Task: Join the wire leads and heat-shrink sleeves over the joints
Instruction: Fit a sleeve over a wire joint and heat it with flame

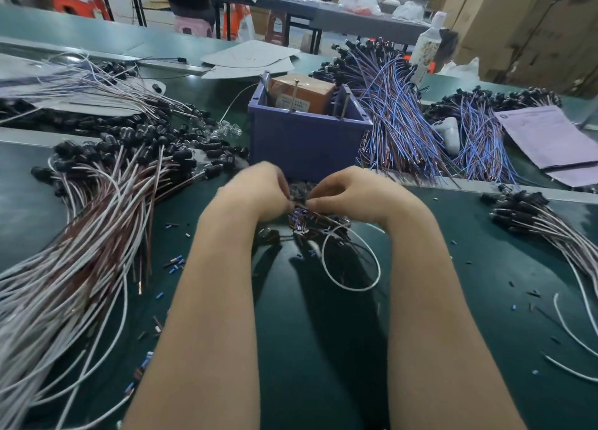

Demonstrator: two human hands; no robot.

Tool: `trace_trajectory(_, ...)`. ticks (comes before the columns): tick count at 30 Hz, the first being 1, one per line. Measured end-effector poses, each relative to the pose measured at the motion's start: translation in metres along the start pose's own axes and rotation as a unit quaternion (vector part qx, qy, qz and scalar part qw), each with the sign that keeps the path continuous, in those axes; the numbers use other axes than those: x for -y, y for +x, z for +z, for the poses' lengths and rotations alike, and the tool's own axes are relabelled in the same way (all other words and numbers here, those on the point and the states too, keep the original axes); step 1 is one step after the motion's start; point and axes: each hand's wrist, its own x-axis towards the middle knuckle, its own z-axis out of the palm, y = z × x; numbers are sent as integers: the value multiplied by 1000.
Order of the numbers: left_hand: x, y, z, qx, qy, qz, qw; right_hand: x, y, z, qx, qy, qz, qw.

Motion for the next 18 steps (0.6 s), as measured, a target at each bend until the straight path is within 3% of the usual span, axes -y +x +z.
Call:
trace_trajectory(2, -2, 1, -7, -66, -105, 50, 991, 2, 0, 0, -16, 38, -19, 999)
trace_trajectory(5, -9, 2, -5, -102, -294, 81, 947, 4, 2, -2, -85, 108, -31, 990)
trace_trajectory(10, -15, 5, 8, -83, -394, 69, 913, 7, 3, -1, -79, 209, -30, 974)
trace_trajectory(13, -13, 6, 11, -79, -385, 74, 916, 7, 2, -1, -54, 278, -4, 959)
trace_trajectory(18, -15, 7, 7, -117, -272, 127, 947, 3, 4, -7, -159, 227, 2, 961)
